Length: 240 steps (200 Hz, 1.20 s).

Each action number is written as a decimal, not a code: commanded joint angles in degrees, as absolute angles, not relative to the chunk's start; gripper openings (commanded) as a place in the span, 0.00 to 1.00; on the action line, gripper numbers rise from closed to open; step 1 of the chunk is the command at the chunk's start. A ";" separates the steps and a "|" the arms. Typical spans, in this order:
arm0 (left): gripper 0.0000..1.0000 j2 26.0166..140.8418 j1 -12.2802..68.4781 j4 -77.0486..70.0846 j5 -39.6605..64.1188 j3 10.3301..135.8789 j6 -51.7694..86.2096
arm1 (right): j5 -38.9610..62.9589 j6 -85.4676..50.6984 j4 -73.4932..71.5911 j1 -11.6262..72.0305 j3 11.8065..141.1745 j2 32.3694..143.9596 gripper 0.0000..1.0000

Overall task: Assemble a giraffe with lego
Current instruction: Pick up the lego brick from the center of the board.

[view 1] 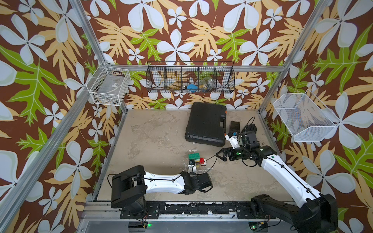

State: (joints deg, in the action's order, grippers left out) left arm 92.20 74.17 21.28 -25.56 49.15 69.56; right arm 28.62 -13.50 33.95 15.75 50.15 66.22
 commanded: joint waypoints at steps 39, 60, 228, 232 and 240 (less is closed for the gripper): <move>0.63 95.20 74.18 20.83 -26.27 50.49 68.29 | 28.30 -12.81 34.88 15.69 50.98 65.74 1.00; 0.62 96.12 74.18 21.47 -26.37 51.35 67.96 | 28.47 -12.83 34.78 15.63 50.96 65.74 1.00; 0.48 98.61 72.95 23.99 -27.16 53.25 68.69 | 28.39 -12.43 34.49 15.73 50.45 65.21 1.00; 0.47 98.61 72.95 23.99 -27.16 53.24 68.65 | 28.34 -12.46 34.52 15.73 50.45 65.21 1.00; 0.46 98.70 72.95 24.00 -27.16 53.15 68.65 | 28.31 -12.49 34.52 15.71 50.45 65.21 1.00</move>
